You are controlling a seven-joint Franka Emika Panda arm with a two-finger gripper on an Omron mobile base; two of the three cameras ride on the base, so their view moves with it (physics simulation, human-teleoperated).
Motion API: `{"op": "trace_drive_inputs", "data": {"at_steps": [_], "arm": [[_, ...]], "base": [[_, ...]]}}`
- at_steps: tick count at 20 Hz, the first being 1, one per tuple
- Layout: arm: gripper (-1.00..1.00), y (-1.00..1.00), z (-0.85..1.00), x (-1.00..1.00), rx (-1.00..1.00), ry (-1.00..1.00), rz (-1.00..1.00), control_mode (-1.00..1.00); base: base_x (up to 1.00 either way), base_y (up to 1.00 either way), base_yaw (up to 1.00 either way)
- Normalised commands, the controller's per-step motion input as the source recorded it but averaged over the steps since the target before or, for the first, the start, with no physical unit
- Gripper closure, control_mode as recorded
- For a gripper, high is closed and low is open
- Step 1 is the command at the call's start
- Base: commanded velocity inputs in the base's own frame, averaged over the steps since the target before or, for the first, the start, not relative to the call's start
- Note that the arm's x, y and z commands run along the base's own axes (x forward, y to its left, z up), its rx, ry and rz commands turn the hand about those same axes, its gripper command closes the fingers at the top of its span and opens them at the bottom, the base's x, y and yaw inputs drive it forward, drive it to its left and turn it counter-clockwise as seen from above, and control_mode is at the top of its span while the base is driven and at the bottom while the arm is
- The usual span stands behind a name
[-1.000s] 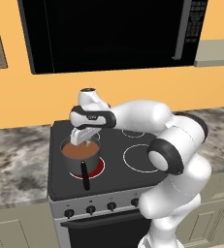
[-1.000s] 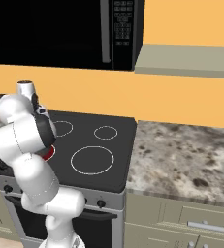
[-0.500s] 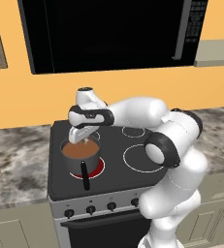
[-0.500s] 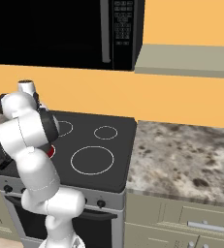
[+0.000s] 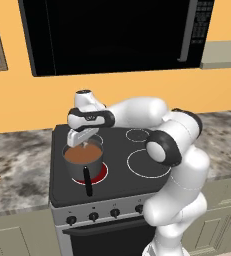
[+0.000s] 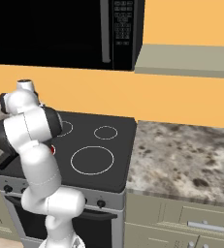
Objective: Pick up the sugar cube(s) and place them in the saucepan with hot chocolate.
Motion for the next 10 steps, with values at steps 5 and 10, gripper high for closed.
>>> {"op": "trace_drive_inputs", "data": {"at_steps": [5,10], "arm": [[1.0,0.04,-0.13,0.0,-0.01,0.0,0.0,-1.0],[1.0,0.0,-0.19,-0.04,-0.02,0.0,0.0,-1.0]], "base": [[0.0,0.0,0.0],[0.0,0.0,0.0]]}}
